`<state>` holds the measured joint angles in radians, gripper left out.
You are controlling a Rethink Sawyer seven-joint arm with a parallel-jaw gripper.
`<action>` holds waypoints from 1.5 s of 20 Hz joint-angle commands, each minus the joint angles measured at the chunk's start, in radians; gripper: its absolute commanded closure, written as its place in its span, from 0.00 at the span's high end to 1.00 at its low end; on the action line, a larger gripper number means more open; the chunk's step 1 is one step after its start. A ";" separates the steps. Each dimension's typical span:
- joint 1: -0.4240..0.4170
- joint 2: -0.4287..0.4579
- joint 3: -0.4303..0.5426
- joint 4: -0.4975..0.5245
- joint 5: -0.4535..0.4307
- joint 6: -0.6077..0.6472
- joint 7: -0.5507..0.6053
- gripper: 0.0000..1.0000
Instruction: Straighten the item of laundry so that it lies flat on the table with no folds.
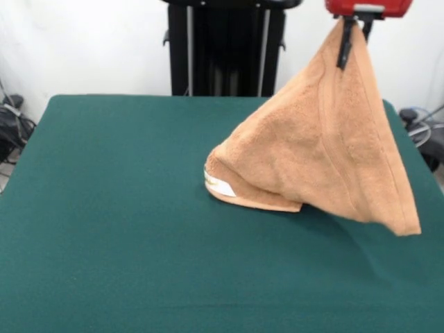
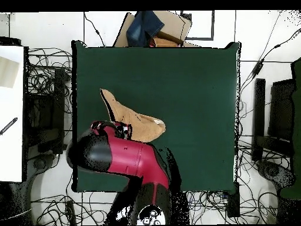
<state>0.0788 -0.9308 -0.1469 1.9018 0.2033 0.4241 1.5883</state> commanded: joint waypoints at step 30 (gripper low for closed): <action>-0.283 -0.134 0.084 -0.321 -0.096 0.703 -0.038 0.00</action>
<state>-0.1558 -1.0473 -0.1330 1.5825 0.1320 1.0090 1.5883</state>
